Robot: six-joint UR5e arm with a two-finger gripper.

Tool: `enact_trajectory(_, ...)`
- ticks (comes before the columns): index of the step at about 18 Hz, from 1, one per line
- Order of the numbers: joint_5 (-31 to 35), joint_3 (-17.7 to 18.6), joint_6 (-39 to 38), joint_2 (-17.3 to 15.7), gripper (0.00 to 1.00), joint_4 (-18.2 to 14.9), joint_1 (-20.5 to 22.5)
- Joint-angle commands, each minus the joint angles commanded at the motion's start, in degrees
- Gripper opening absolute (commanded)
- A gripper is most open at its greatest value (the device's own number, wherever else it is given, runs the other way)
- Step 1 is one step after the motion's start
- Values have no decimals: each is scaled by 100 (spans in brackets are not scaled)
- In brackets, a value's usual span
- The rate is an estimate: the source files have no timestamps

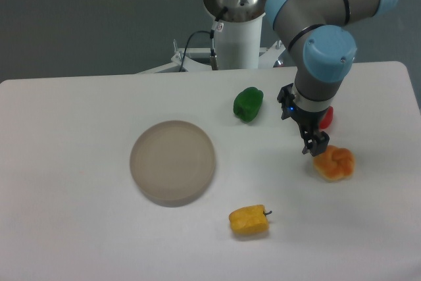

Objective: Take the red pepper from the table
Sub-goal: 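Raise the open gripper up from beside the orange pepper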

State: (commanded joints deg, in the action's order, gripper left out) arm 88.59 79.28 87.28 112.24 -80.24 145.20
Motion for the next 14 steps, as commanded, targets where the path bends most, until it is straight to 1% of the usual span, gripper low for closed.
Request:
enact_trajectory(9, 70, 26, 0, -26, 100, -44, -9)
enact_trajectory(12, 62, 219, 0, -158, 100, -35, 61)
enact_trajectory(14, 70, 272, 52, -176, 100, 9, 114)
